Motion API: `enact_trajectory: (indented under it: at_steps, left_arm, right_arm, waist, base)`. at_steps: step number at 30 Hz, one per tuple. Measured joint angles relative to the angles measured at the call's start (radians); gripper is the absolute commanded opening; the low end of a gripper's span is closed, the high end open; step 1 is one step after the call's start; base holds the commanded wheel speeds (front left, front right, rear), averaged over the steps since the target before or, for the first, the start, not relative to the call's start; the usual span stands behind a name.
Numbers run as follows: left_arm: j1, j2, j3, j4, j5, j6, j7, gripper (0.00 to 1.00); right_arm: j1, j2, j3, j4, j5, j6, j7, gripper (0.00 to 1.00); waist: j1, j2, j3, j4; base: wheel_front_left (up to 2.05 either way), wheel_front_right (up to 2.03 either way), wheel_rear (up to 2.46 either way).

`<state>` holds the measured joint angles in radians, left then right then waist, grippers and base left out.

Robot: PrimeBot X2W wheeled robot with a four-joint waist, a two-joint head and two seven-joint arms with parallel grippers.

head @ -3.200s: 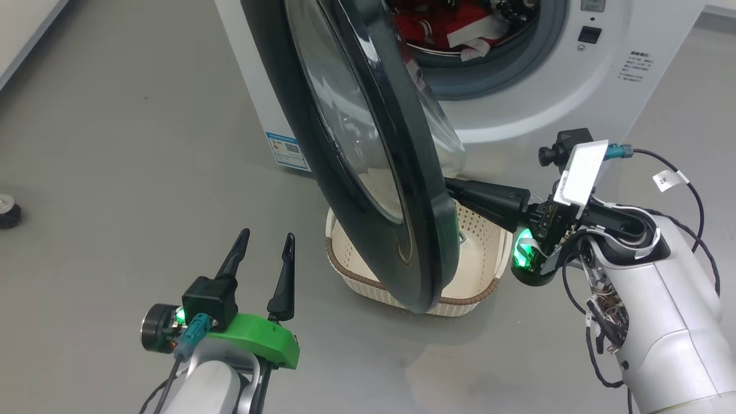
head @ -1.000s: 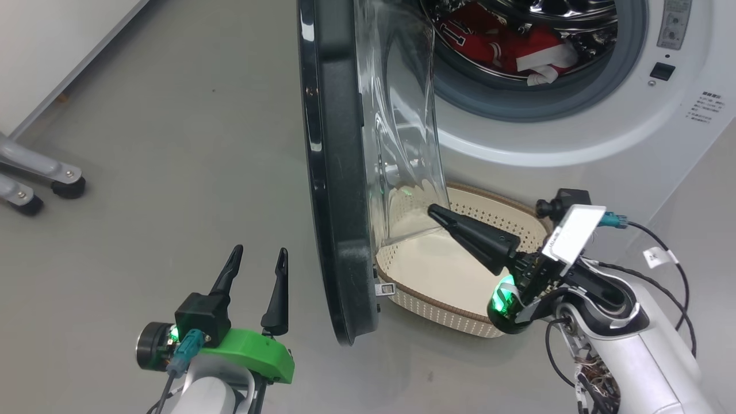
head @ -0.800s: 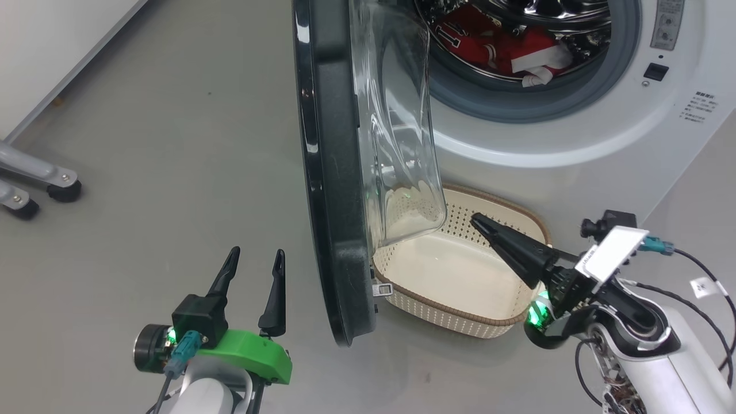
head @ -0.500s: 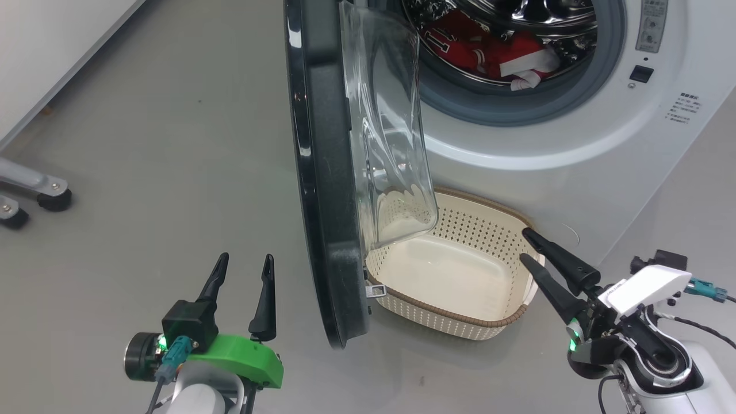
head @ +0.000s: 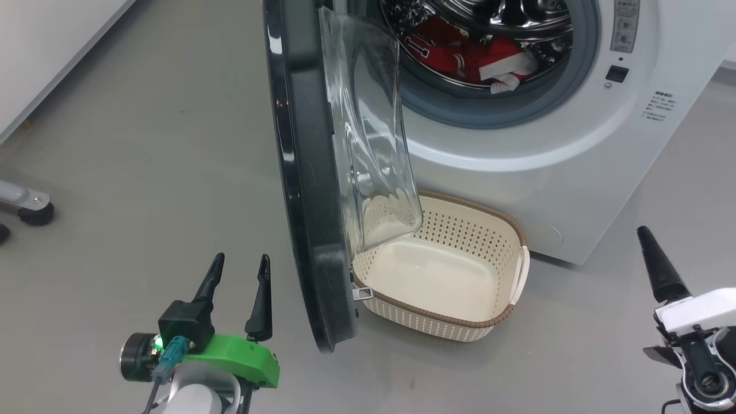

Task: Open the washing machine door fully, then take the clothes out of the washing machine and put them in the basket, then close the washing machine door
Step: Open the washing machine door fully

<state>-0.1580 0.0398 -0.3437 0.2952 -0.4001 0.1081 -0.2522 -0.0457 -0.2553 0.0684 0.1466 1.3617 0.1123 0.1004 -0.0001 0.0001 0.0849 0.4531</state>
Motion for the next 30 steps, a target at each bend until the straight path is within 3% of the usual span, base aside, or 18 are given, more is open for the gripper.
enact_trajectory:
  at_steps: [3, 5, 11, 17, 23, 30]
  left_arm:
    - [0.001, 0.0, 0.007, 0.001, 0.0, 0.0, 0.0, 1.0]
    - [0.003, 0.001, 0.008, 0.003, 0.0, 0.0, 0.0, 1.0]
    - [0.006, 0.001, 0.006, 0.009, 0.006, 0.0, 0.0, 1.0]
    - [0.012, 0.001, 0.007, 0.016, 0.006, 0.0, 0.0, 1.0]
    - [0.021, 0.004, 0.01, 0.02, 0.006, 0.0, 0.0, 1.0]
    - [0.024, 0.005, 0.012, 0.021, 0.007, 0.0, 0.0, 1.0]
  right_arm:
    - [0.012, -0.027, -0.007, 0.0, -0.112, -0.002, -0.084, 1.0]
    - [0.028, -0.078, -0.008, 0.0, -0.259, -0.031, -0.167, 1.0]
    - [0.063, -0.17, -0.004, -0.007, -0.521, -0.117, -0.325, 1.0]
    - [0.106, -0.203, 0.039, -0.018, -0.689, -0.2, -0.364, 1.0]
    - [0.131, -0.197, 0.077, -0.032, -0.785, -0.221, -0.357, 1.0]
    - [0.15, -0.125, 0.12, -0.046, -0.822, -0.228, -0.357, 1.0]
  waist:
    - [0.0001, 0.0, -0.006, -0.007]
    - [0.0, 0.0, -0.012, -0.014]
    - [0.0, 0.0, -0.016, -0.018]
    - [0.0, 0.0, -0.023, -0.019]
    - [0.0001, 0.0, -0.033, -0.025]
    - [0.0, 0.0, -0.03, -0.033]
  base:
    - [0.0, 0.0, 0.0]
    - [0.0, 0.0, 0.0]
    - [0.0, 0.0, 0.0]
    - [0.0, 0.0, 0.0]
    - [0.0, 0.0, 0.0]
    - [0.0, 0.0, 0.0]
